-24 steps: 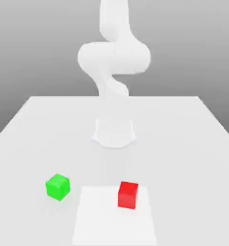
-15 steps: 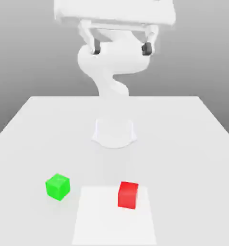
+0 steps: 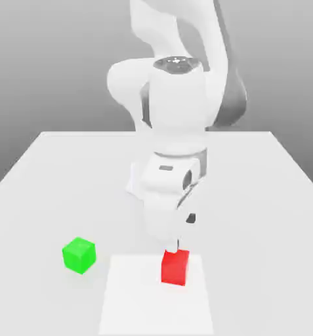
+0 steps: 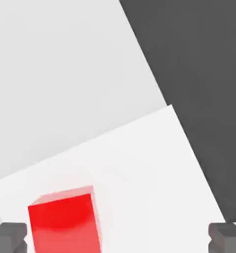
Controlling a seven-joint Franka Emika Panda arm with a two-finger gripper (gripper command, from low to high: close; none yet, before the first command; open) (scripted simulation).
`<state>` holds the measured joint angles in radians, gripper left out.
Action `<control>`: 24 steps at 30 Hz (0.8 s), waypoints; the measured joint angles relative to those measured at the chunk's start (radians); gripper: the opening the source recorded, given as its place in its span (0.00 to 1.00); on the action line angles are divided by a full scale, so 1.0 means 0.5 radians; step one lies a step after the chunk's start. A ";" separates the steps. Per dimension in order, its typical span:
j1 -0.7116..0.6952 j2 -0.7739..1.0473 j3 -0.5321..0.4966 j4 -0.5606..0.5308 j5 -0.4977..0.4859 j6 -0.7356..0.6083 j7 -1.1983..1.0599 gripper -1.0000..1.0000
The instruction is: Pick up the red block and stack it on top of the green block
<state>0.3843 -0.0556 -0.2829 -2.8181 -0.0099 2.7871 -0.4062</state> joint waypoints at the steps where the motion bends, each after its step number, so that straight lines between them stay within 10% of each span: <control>1: 0.004 0.043 0.001 -0.012 -0.003 0.034 -0.040 0.50; 12: -0.170 0.530 0.284 0.046 0.427 0.432 -0.396 0.50; 13: -0.193 0.564 0.315 0.049 0.458 0.460 -0.416 0.00; 24: -0.114 0.408 0.194 0.032 0.296 0.331 -0.304 0.00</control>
<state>0.3274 0.1485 -0.1860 -2.8020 0.1379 2.9526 -0.5580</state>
